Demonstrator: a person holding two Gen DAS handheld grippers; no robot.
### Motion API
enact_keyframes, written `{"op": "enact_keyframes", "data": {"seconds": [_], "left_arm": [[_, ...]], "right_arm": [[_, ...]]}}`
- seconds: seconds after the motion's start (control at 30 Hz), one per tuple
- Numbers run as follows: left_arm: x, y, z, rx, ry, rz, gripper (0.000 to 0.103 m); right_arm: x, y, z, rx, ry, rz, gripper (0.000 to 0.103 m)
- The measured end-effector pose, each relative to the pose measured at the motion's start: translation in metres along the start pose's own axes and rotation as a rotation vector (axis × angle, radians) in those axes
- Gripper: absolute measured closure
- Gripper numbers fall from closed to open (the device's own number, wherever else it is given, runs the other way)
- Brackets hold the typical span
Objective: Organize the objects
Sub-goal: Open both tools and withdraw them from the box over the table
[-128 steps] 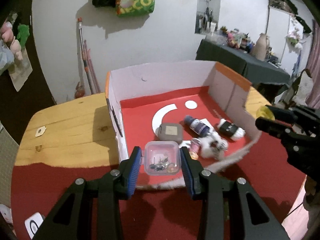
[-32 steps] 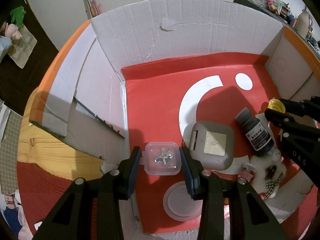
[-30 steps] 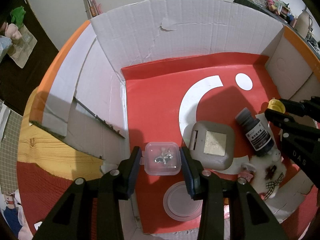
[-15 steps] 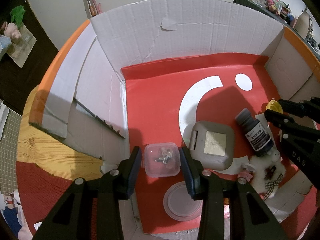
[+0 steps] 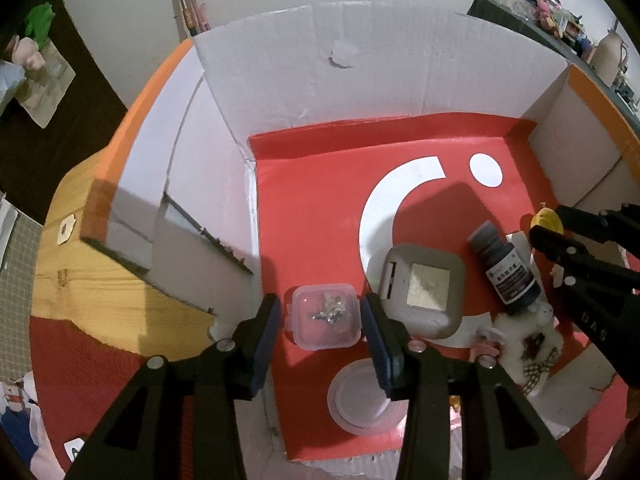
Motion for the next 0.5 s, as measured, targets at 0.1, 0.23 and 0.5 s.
{"op": "enact_keyframes", "data": {"seconds": [0.1,0.23,0.5], "left_arm": [[-0.006,-0.002,0.002,-0.005,0.0,0.003,0.056],[-0.011,-0.002,0.005,-0.013,0.0,0.012,0.056],[-0.048,-0.014,0.016,-0.002,0.038,0.041,0.051]], "right_arm": [[-0.008,-0.006,0.006,0.008,0.006,-0.004,0.074],[-0.018,-0.005,0.016,0.022,0.019,-0.009,0.074],[-0.032,-0.003,-0.008,0.036,0.065,-0.02,0.073]]}}
Point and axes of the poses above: each gripper's, at about its wrist camera, not at the fingertips, and x roughly the way its jaws point, y to its right, z to its underside, the point moved 1 cm from there along x, roughly the way its jaws point, and after that the axes turned 13 degrees about -x, right-handed, at the moved point
